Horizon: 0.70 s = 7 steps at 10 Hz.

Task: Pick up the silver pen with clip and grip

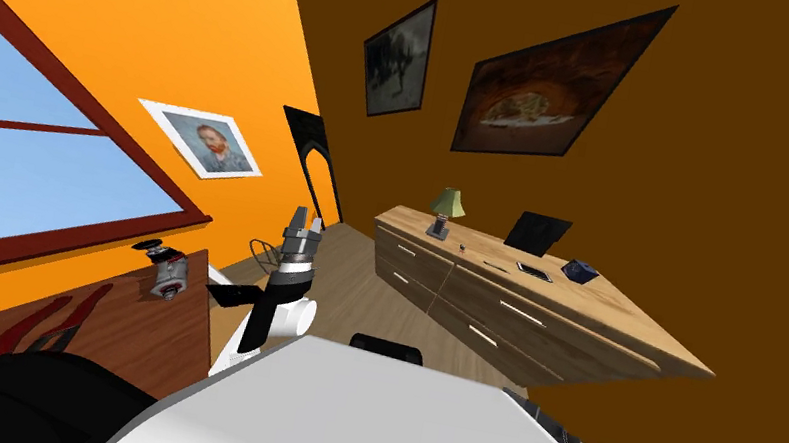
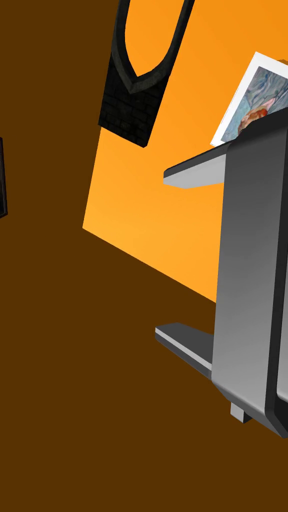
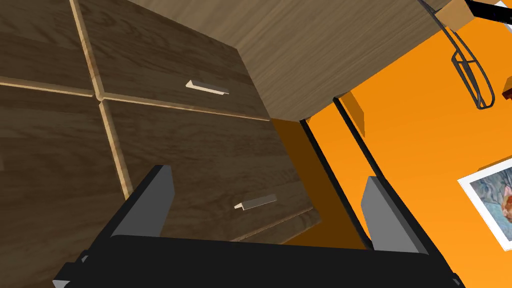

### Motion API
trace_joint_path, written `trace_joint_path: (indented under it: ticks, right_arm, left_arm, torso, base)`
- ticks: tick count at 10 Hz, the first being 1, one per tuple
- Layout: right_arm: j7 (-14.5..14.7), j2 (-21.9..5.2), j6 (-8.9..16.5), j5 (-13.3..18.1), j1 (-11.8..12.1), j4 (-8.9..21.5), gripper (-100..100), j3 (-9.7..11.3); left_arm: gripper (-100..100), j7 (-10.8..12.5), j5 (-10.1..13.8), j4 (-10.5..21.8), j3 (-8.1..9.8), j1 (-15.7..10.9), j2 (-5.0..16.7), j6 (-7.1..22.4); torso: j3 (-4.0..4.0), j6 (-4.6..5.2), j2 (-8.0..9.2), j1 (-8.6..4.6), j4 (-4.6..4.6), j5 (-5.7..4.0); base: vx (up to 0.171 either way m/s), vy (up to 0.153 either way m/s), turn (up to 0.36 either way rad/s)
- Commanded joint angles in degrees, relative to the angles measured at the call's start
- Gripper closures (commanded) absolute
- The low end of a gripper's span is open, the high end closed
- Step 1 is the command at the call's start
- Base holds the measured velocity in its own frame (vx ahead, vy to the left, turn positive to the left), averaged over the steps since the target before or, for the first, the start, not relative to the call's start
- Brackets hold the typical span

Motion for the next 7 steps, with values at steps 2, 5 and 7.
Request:
trace_joint_path:
  ticks: [2,5,7]
  right_arm:
    - [0.6,-4.4,-0.3,1.6,-0.8,2.9,-100,1.6]
    - [2.1,-9.9,-1.1,3.7,-0.9,8.3,-100,3.3]
    - [2.8,-13.0,-1.4,4.7,-1.0,10.7,-100,4.2]
  left_arm:
    - [0,0.0,0.0,0.0,0.0,0.0,0.0,0.0]
    - [0,0.0,0.0,0.0,0.0,0.0,0.0,0.0]
    - [0,0.0,0.0,0.0,0.0,0.0,0.0,0.0]
  torso:
    - [-0.02,-0.04,-0.04,0.03,-0.01,0.0]
    - [-0.02,0.0,-0.02,-0.02,-0.01,-0.01]
    - [-0.01,0.02,-0.02,-0.06,-0.01,-0.02]
  base:
    - [0.058,0.055,0.146]
    - [0.068,0.045,0.165]
    - [0.068,0.036,0.148]
